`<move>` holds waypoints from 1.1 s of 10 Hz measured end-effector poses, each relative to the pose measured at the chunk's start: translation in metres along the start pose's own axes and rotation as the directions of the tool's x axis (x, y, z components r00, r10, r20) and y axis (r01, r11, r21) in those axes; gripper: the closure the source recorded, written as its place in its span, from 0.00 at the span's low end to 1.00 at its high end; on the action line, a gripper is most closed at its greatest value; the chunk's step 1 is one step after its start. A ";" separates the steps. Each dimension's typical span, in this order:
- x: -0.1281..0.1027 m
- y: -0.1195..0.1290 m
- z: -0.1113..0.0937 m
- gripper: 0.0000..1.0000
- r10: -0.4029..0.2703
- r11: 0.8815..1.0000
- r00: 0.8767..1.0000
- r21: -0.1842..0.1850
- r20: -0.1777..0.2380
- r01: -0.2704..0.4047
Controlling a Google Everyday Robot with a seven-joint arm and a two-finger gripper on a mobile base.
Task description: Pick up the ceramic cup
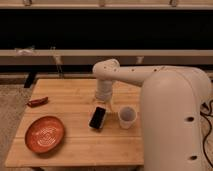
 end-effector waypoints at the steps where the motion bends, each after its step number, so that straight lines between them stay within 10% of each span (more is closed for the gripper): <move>1: 0.000 0.000 0.000 0.20 -0.001 1.000 1.000 -0.002 -0.002 0.001; 11: -0.013 0.039 -0.061 0.20 0.108 0.994 0.983 0.042 -0.151 -0.103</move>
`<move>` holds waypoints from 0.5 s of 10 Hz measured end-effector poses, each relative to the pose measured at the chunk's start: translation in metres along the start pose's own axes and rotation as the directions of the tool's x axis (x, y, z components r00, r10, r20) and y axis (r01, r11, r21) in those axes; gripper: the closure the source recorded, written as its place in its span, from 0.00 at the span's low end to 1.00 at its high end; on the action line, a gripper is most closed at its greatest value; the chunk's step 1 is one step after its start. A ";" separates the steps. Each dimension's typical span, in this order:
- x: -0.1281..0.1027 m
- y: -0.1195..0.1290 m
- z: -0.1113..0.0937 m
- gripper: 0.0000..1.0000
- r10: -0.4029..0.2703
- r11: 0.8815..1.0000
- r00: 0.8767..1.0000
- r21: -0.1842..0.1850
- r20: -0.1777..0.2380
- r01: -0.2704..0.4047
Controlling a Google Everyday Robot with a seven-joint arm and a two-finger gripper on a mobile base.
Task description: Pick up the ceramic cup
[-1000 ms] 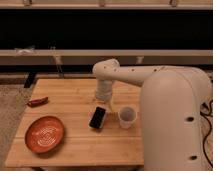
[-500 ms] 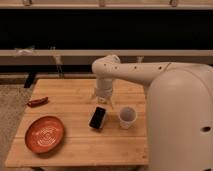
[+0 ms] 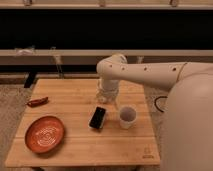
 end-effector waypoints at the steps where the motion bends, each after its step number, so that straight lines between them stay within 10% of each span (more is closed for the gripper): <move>1: 0.004 0.016 -0.002 0.20 0.038 0.999 0.999 0.002 -0.007 -0.038; 5: 0.015 0.048 0.018 0.20 0.125 0.992 0.992 -0.004 -0.027 -0.125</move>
